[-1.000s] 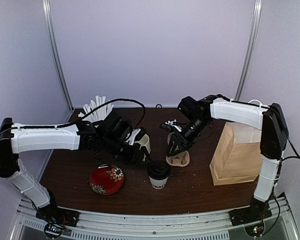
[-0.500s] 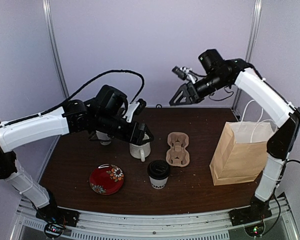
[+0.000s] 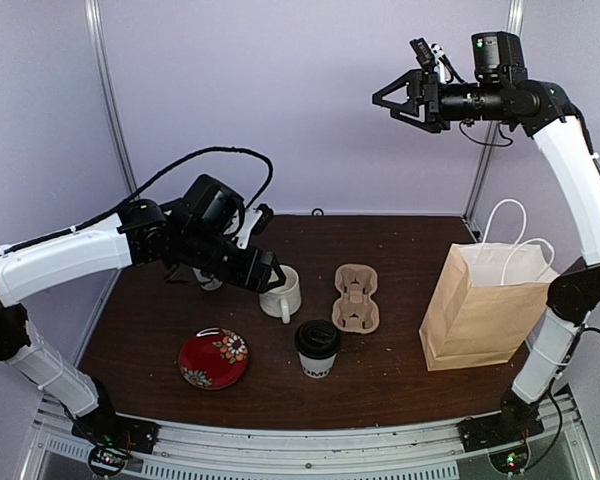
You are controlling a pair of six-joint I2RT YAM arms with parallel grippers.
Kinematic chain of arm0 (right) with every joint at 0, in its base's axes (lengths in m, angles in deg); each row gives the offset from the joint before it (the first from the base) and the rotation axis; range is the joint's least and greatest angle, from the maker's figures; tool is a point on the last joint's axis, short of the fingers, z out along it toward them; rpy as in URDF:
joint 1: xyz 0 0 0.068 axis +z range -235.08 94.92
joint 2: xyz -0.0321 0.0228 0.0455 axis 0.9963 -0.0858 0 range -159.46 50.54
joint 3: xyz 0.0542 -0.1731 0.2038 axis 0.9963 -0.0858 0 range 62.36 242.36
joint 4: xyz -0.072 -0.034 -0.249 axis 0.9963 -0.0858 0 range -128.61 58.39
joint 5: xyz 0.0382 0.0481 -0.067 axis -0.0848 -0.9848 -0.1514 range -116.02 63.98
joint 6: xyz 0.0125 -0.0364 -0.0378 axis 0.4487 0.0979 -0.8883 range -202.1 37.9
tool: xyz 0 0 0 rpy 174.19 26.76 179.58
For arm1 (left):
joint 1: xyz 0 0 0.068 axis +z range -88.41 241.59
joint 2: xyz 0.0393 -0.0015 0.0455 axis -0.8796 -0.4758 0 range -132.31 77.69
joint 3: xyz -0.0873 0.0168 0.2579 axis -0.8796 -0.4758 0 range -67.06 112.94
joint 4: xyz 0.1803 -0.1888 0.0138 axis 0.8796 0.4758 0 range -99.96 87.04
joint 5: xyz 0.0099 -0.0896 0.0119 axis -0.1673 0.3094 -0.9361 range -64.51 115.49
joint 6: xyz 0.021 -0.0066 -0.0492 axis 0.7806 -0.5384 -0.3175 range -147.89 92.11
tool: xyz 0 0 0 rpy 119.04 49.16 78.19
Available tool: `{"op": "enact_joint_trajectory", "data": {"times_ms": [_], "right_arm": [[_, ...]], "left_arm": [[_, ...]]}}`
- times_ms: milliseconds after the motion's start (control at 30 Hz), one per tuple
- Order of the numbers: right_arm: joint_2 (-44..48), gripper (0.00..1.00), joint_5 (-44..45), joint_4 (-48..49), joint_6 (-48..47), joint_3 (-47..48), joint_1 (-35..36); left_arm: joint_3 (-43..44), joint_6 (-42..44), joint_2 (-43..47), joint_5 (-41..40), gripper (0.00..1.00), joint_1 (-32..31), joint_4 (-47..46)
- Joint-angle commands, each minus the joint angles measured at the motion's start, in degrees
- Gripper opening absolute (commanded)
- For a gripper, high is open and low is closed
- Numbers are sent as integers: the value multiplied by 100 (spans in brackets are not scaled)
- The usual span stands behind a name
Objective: Pack the takeout coffee
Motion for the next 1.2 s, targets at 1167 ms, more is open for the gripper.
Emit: {"op": "enact_joint_trajectory", "data": {"times_ms": [1167], "right_arm": [[1691, 99, -211, -547, -3938, -3795, -107]], "left_arm": [[646, 3063, 169, -719, 98, 13, -807]]}}
